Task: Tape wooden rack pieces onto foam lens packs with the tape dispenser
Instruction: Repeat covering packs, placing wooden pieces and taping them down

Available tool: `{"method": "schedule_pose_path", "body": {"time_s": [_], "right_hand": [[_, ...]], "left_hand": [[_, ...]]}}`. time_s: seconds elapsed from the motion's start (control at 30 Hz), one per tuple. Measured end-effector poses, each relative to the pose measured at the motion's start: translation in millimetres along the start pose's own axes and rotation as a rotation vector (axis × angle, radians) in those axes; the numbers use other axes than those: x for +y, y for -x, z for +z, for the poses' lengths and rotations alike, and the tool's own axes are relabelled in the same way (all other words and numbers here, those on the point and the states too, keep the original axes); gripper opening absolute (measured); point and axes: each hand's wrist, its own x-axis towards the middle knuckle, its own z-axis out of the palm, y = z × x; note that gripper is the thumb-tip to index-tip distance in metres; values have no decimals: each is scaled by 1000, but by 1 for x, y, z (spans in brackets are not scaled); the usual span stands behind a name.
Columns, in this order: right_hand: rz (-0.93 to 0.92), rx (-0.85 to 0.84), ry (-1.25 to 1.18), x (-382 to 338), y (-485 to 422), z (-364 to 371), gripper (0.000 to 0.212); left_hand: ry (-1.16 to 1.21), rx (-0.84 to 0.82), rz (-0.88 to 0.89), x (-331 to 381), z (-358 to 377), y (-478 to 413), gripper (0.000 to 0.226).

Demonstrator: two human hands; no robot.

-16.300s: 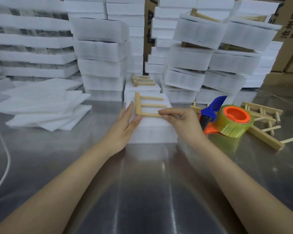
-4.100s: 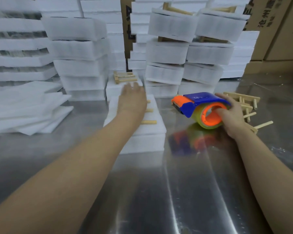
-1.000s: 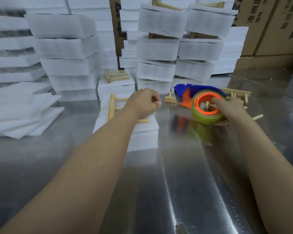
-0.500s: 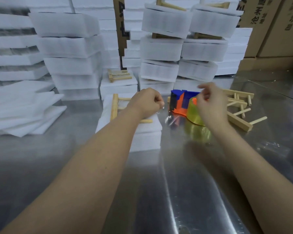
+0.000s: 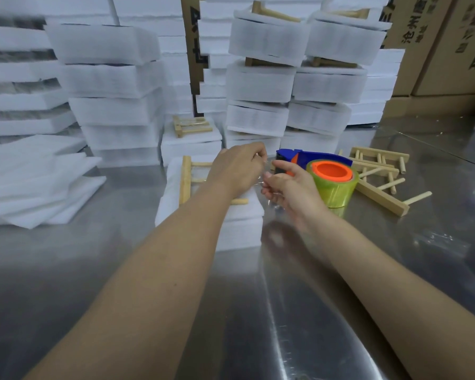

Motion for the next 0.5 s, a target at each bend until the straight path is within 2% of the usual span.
{"method": "schedule_pose_path", "body": {"time_s": [0.13, 0.3, 0.5], "right_hand": [[14, -10, 42, 0, -1, -2, 38], [82, -2, 29, 3, -2, -3, 35], [180, 66, 60, 10, 0, 6, 30]], "left_hand": [[9, -11, -75, 1, -1, 1, 61], [-4, -14, -44, 0, -2, 3, 67], [-151, -114, -69, -7, 2, -4, 79]]}}
